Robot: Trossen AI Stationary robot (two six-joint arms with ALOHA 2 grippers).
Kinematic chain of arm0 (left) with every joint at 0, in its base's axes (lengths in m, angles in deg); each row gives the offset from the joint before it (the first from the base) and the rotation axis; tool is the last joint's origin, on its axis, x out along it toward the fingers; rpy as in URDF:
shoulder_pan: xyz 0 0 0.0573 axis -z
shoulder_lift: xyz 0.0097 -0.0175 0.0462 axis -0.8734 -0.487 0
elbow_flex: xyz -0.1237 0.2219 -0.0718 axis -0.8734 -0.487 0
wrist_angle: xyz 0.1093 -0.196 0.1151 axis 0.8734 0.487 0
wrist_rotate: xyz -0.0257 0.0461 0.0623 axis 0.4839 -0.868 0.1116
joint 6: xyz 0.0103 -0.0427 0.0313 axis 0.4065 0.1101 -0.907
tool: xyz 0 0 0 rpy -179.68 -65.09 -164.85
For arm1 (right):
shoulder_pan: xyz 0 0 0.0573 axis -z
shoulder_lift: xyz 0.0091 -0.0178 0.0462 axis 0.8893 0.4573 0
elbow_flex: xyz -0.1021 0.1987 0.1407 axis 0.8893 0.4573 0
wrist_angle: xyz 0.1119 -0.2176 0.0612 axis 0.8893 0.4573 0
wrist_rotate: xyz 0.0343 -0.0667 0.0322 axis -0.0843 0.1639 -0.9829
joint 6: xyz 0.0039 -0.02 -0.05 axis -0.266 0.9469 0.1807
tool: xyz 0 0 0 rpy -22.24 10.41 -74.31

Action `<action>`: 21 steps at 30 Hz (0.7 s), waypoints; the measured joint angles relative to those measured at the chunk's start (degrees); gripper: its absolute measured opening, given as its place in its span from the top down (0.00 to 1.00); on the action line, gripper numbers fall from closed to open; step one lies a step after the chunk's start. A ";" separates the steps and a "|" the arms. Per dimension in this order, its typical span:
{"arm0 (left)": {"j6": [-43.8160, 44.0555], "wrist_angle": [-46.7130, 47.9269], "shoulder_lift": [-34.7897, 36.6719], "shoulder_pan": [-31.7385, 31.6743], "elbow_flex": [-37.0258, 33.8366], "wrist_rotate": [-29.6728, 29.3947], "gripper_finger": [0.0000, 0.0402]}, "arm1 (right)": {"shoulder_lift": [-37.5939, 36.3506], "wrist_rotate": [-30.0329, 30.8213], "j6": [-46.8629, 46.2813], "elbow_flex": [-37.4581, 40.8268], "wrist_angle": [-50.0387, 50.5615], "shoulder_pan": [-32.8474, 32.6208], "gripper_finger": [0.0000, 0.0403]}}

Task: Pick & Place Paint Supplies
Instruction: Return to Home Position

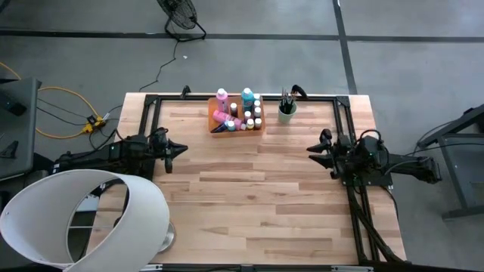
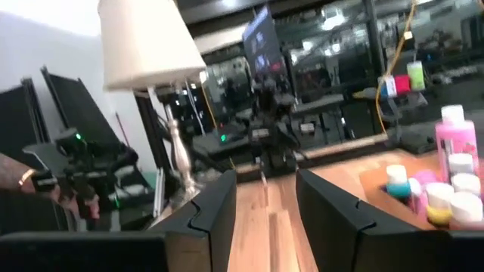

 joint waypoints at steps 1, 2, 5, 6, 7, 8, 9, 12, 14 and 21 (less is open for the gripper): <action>-0.97 -0.68 0.01 0.00 -0.33 0.02 0.95 | 0.00 0.02 0.00 0.00 1.08 0.00 0.67; -1.12 -1.08 0.01 0.01 -0.70 0.02 0.95 | 0.02 0.01 -0.49 0.00 1.73 0.00 0.67; -1.65 -1.81 -0.22 -0.01 -1.17 0.00 0.95 | 0.02 0.11 -3.11 0.00 1.89 0.00 0.67; -2.90 -1.82 -0.41 0.00 -1.18 0.00 0.95 | 0.02 0.07 -3.29 0.00 1.89 0.00 0.67; -4.50 -1.80 -0.51 0.01 -1.20 -0.06 0.95 | 0.02 -0.03 -3.27 0.00 1.86 0.00 0.67; -5.92 -1.75 -0.55 -0.01 -1.23 -0.32 0.95 | 0.02 -0.15 -2.94 0.00 1.85 0.00 0.67; -6.33 -1.75 -0.54 0.01 -1.23 -0.58 0.95 | 0.02 -0.13 -2.51 0.00 1.89 0.00 0.67; -6.53 -1.60 -0.53 0.01 -1.28 -1.20 0.95 | 0.02 -0.07 -2.51 0.00 2.15 0.00 0.67; -6.67 -1.58 -0.54 0.01 -1.30 -1.20 0.95 | 0.02 -0.13 -2.47 0.02 2.27 0.00 0.67; -6.67 -1.54 -0.54 0.01 -1.36 -1.20 0.95 | 0.02 -0.14 -2.42 0.04 2.61 0.00 0.67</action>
